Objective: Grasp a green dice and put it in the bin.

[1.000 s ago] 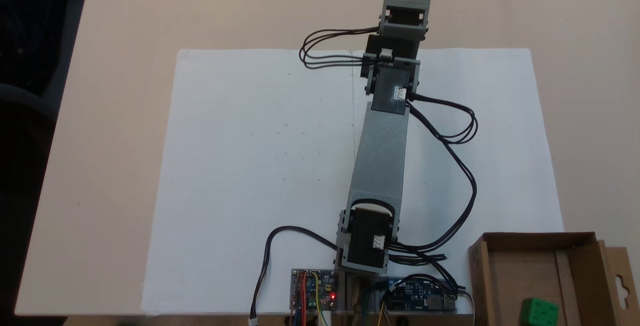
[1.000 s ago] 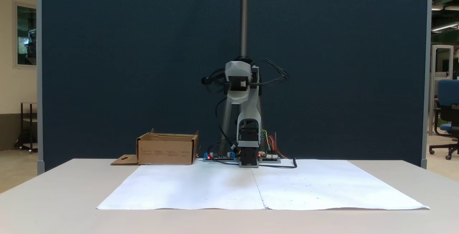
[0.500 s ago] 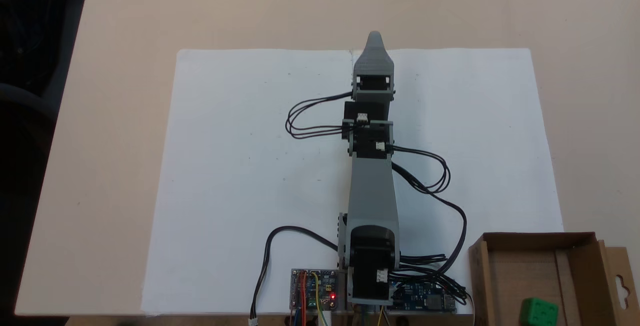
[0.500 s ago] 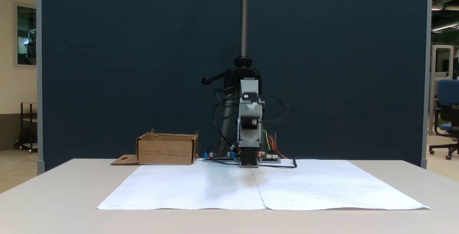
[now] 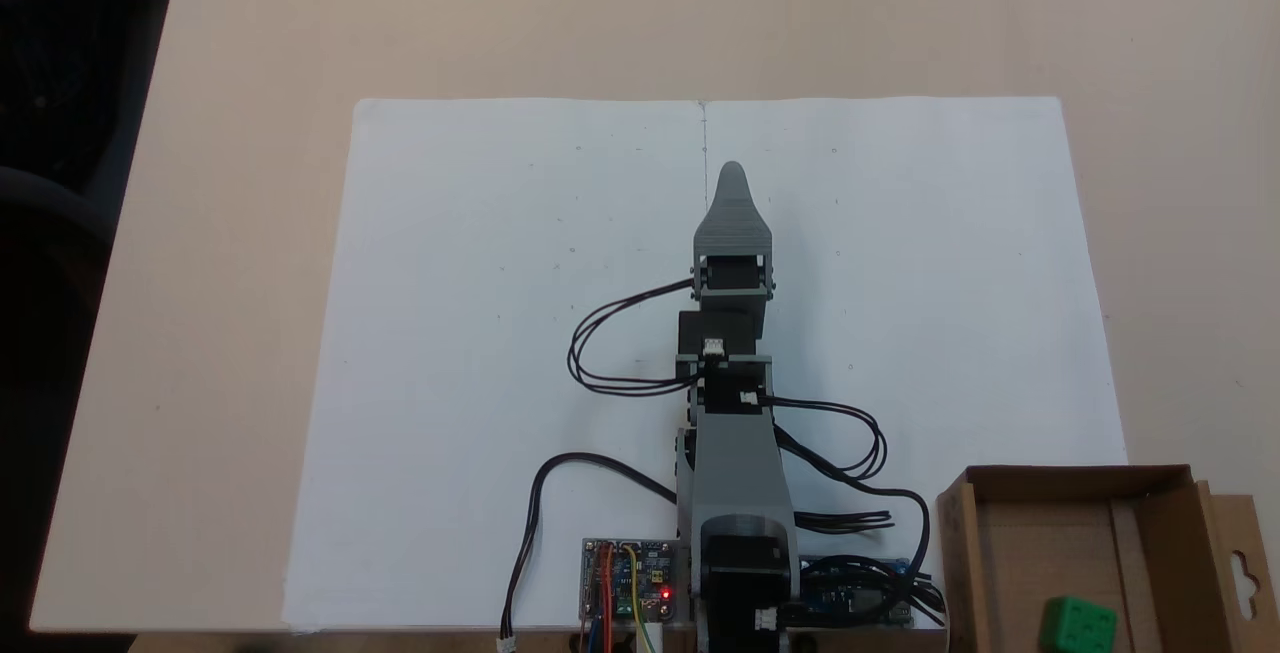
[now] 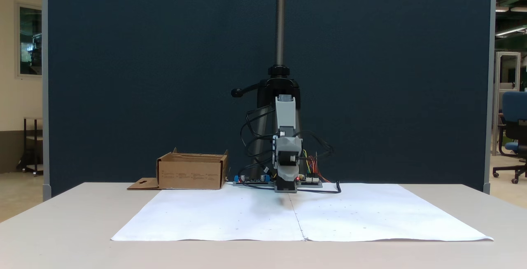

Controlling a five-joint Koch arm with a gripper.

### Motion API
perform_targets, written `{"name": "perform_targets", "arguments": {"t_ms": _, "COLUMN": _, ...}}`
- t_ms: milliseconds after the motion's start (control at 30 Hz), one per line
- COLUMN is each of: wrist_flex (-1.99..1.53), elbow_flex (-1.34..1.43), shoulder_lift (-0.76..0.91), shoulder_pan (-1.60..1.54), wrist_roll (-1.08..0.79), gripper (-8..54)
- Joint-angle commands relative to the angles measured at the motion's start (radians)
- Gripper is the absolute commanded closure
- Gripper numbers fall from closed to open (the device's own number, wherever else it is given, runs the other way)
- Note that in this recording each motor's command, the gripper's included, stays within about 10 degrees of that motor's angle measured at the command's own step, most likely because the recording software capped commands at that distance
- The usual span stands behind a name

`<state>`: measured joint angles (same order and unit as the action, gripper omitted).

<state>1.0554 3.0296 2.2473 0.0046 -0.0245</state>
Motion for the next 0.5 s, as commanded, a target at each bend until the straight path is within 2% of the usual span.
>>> {"name": "perform_targets", "arguments": {"t_ms": 0, "wrist_flex": 0.167, "elbow_flex": 0.017, "shoulder_lift": 0.104, "shoulder_pan": -0.012, "wrist_roll": -0.025, "gripper": 2.5}}
{"name": "perform_targets", "arguments": {"t_ms": 300, "wrist_flex": 0.441, "elbow_flex": 0.103, "shoulder_lift": 0.12, "shoulder_pan": -0.003, "wrist_roll": -0.029, "gripper": 1.8}}
{"name": "perform_targets", "arguments": {"t_ms": 467, "wrist_flex": 0.451, "elbow_flex": 0.103, "shoulder_lift": 0.12, "shoulder_pan": -0.003, "wrist_roll": -0.031, "gripper": 1.8}}
